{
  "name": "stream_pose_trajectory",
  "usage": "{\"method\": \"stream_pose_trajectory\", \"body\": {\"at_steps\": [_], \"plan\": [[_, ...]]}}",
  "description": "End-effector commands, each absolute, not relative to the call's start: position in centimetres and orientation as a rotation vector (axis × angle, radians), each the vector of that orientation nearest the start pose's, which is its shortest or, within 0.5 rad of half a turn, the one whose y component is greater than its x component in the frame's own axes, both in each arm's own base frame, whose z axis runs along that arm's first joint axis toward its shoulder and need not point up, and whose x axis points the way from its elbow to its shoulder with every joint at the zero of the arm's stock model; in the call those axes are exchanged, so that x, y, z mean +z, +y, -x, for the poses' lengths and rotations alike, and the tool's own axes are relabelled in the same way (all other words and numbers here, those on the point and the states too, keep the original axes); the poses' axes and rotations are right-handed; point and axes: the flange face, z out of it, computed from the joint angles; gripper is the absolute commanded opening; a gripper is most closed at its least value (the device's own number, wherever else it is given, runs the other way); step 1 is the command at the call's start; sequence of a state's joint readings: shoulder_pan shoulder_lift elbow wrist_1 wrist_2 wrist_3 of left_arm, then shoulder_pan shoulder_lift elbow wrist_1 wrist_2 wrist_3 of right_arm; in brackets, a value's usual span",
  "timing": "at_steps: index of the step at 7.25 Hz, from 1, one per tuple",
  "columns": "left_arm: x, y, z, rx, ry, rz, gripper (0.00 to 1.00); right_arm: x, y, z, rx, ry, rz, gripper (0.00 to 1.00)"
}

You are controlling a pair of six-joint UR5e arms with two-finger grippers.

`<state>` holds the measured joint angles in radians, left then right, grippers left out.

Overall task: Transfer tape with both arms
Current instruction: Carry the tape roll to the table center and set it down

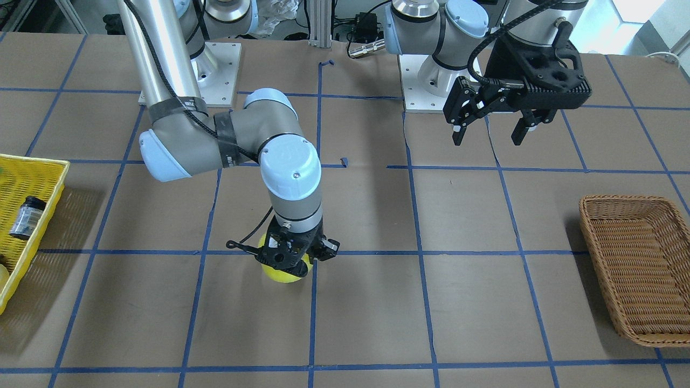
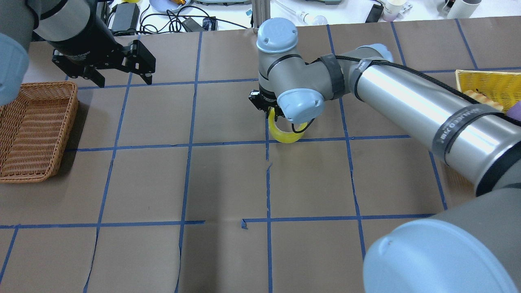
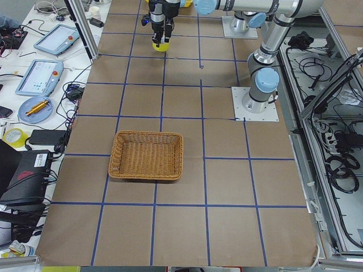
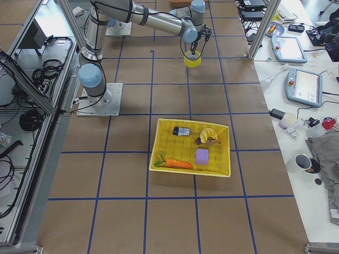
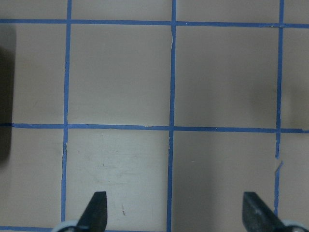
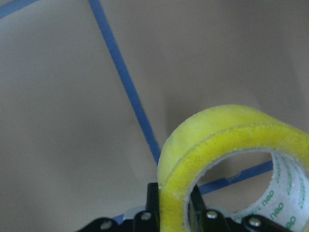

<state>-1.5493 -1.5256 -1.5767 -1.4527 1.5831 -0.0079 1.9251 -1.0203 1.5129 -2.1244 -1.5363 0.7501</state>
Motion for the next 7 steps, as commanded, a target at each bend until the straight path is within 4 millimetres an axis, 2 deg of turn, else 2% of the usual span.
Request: {"method": "stream_pose_trajectory", "body": {"at_steps": [1,2,3,4,5,6,7], "plan": [[51.7,-49.0,12.0,-0.234,3.116,0.05,1.0,22.8,-58.1,-39.4,0.019,2.956,-0.698,0.0],[51.7,-48.9,12.1,-0.234,3.116,0.047,1.0,22.9,-57.7,-40.1,0.049,2.932,-0.68,0.0],[51.7,-48.8,12.2,-0.234,3.115,0.043,1.0,23.0,-57.6,-39.9,0.032,2.96,-0.623,0.99],[51.4,-49.1,12.2,-0.225,3.12,0.042,1.0,23.8,-57.7,-39.7,0.0,2.98,-0.546,1.0],[51.2,-49.4,12.2,-0.218,3.12,0.04,1.0,25.8,-57.7,-39.3,-0.041,2.971,-0.542,1.0],[50.9,-49.5,12.2,-0.213,3.122,0.042,1.0,29.0,-57.6,-37.3,-0.108,2.985,-0.558,1.0],[50.2,-49.7,12.7,-0.188,3.128,0.039,1.0,32.0,-58.1,-33.7,-0.085,3.025,-0.535,1.0]]}}
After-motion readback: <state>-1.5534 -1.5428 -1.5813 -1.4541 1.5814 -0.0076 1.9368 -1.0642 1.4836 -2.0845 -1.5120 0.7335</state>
